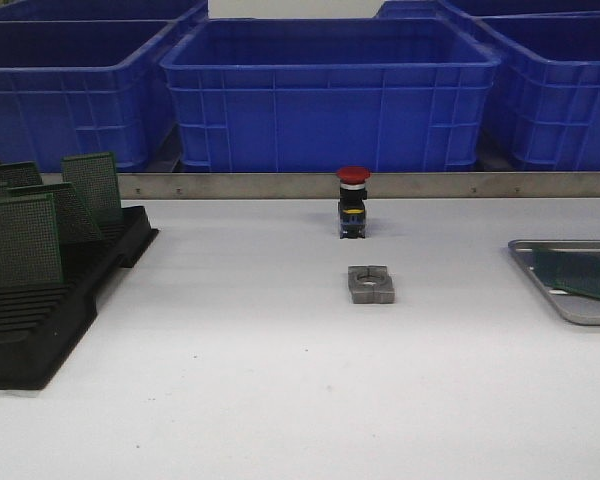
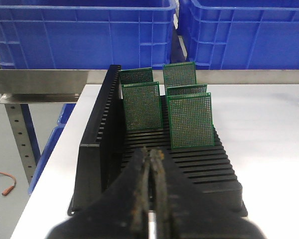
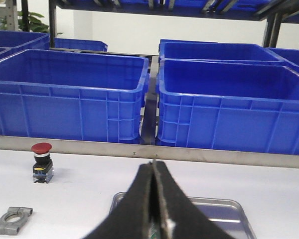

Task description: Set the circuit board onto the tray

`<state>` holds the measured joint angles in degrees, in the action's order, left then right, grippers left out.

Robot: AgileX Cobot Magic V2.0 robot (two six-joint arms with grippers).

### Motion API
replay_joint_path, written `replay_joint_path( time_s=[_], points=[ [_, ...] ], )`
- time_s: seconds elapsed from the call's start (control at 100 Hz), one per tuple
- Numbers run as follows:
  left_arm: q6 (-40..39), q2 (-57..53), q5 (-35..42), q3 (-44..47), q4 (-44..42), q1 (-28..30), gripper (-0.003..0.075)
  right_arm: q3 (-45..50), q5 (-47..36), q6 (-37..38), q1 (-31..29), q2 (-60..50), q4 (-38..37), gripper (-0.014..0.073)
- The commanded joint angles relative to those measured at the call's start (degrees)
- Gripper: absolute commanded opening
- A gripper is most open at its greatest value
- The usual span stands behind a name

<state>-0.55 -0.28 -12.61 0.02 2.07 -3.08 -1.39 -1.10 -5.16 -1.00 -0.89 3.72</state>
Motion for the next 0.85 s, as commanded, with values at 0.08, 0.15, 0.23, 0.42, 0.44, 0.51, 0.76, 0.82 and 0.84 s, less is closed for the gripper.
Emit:
replay_joint_path(
  time_s=[0.08,0.15,0.23,0.42,0.44,0.51,0.76,0.82,0.84],
  points=[
    [-0.71,-1.78,4.25,2.73,0.58,0.12,-0.002,2.32,-4.28,8.27,-0.2,-1.23,-5.8,-0.0113],
    [-0.71,-1.78,4.25,2.73,0.58,0.12,-0.002,2.32,-3.77,8.0,-0.2,-1.23,-5.85,-0.0113],
    [-0.71,-1.78,4.25,2.73,0.58,0.12,-0.002,2.32,-3.43,7.88,-0.2,-1.23,-5.9,-0.0113],
    [-0.71,-1.78,4.25,2.73,0.58,0.12,-0.002,2.32,-3.25,7.88,-0.2,-1.23,-5.81,-0.0113],
    [-0.71,-1.78,4.25,2.73,0.58,0.12,-0.002,2.32,-3.25,7.88,-0.2,-1.23,-5.81,-0.0113],
    [-0.71,-1.78,4.25,2.73,0.58,0.12,-0.002,2.27,-3.26,7.88,-0.2,-1.23,-5.81,-0.0113],
    [-0.71,-1.78,4.25,2.73,0.58,0.12,-0.002,2.22,-3.26,7.88,-0.2,-1.18,-5.81,-0.0113],
    [-0.71,-1.78,4.25,2.73,0.58,0.12,-0.002,2.22,-3.26,7.88,-0.2,-1.18,-5.81,-0.0113],
    [-0.71,-1.78,4.25,2.73,0.58,0.12,-0.002,2.22,-3.26,7.88,-0.2,-1.18,-5.81,-0.0113]
  ],
)
